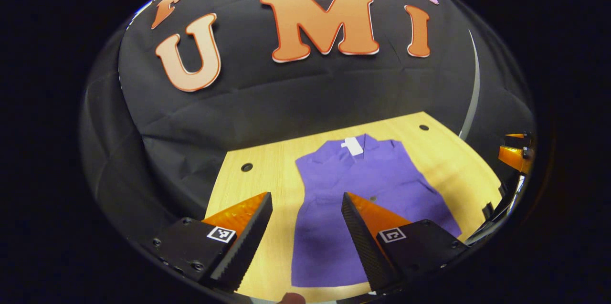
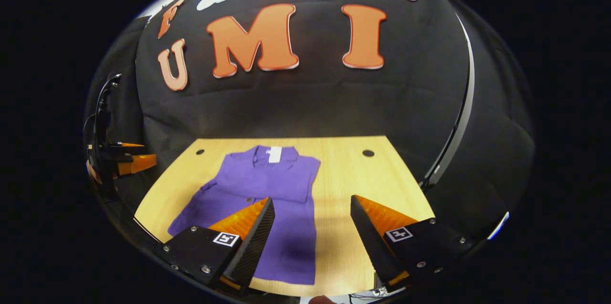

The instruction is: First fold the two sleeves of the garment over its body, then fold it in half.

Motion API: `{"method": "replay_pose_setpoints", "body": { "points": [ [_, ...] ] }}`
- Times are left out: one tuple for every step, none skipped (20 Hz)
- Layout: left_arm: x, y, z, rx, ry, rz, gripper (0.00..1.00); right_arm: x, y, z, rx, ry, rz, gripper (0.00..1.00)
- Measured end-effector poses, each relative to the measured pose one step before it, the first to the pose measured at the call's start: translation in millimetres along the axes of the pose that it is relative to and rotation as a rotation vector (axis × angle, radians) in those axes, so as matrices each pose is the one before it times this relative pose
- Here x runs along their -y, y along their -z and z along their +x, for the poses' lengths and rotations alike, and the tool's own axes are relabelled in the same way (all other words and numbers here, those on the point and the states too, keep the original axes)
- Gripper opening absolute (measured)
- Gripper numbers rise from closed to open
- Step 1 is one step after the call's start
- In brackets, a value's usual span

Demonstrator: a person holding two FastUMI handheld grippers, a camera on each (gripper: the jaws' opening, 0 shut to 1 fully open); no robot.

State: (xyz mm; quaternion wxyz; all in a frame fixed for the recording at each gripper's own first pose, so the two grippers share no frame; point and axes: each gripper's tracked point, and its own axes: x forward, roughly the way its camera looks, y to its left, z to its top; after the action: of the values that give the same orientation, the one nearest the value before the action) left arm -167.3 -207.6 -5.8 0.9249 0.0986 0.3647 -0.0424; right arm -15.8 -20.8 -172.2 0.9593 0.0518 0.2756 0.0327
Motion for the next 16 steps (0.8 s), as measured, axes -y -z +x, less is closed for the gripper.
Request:
{"method": "replay_pose_setpoints", "body": {
  "points": [
    [-6.37, 17.71, 1.63, -0.02338, 0.00342, -0.0001, 0.93, -0.87, 18.04, 1.43, -0.03927, 0.0133, -0.01602, 0.95],
    [-6.41, 15.28, 1.04, -0.01641, -0.00539, -0.00456, 0.93, -2.16, 14.15, 2.26, -0.03033, 0.01123, -0.01413, 0.96],
    [-5.7, 14.96, 1.75, -0.02191, -0.00136, -0.00643, 0.93, -2.16, 15.91, 0.36, -0.03467, 0.00756, -0.00646, 0.95],
    [-3.34, 17.79, 2.17, -0.02901, -0.00003, -0.00911, 0.93, -3.15, 16.64, 0.64, -0.03159, 0.00027, 0.00328, 0.96],
    [-1.14, 15.07, 2.66, -0.01744, 0.00445, -0.00832, 0.94, -3.43, 17.93, 1.11, -0.03186, 0.00121, 0.00904, 0.96],
    [-0.37, 15.93, 2.54, -0.02649, 0.00539, -0.00172, 0.94, -3.43, 16.67, 4.58, -0.03215, 0.00036, 0.0129, 0.96],
    [0.52, 14.31, 7.43, -0.01426, 0.00232, 0.00616, 0.94, -2.36, 18.76, 1.99, -0.03492, 0.00323, 0.01194, 0.96],
    [-0.06, 14.62, 6.26, -0.02993, 0.00154, 0.00795, 0.94, -1.06, 15.07, 7.88, -0.03423, 0.00246, 0.0115, 0.96],
    [1.34, 12.34, 4.81, -0.0198, 0.00398, 0.00723, 0.93, -1.36, 16.14, 4.16, -0.03803, 0.00442, 0.00766, 0.96],
    [0.71, 14.99, 4.9, -0.02707, 0.00623, 0.00035, 0.94, -0.62, 16.27, 5.79, -0.02991, 0.00068, 0.0085, 0.96],
    [1.75, 13.94, 3.98, -0.02887, 0.00778, 0.00125, 0.94, 0.23, 14.86, 4.65, -0.03447, 0.00371, 0.00489, 0.96],
    [1.27, 12.22, 5.67, -0.02431, 0.00532, -0.00159, 0.94, -2.45, 10.59, 7.26, -0.02391, -0.00046, 0.00298, 0.96],
    [-0.26, 13.41, 9.33, -0.03218, 0.00455, 0.00118, 0.94, 1.33, 11.23, 7.01, -0.03076, 0.01064, 0.00308, 0.96],
    [0.44, 10.06, 7.89, -0.02122, -0.001, 0.00183, 0.94, 0.02, 11.49, 4.15, -0.02947, -0.0003, 0.00547, 0.96],
    [2.02, 9.46, 6.5, -0.02053, 0.00299, 0.00171, 0.94, -1.6, 7.35, 6.06, -0.02668, 0.00103, 0.01005, 0.97],
    [1.51, 11.11, 4.03, -0.02214, 0.0002, -0.00287, 0.94, -3.12, 4.94, 5.69, -0.01837, -0.00668, 0.00854, 0.96]
  ]
}}
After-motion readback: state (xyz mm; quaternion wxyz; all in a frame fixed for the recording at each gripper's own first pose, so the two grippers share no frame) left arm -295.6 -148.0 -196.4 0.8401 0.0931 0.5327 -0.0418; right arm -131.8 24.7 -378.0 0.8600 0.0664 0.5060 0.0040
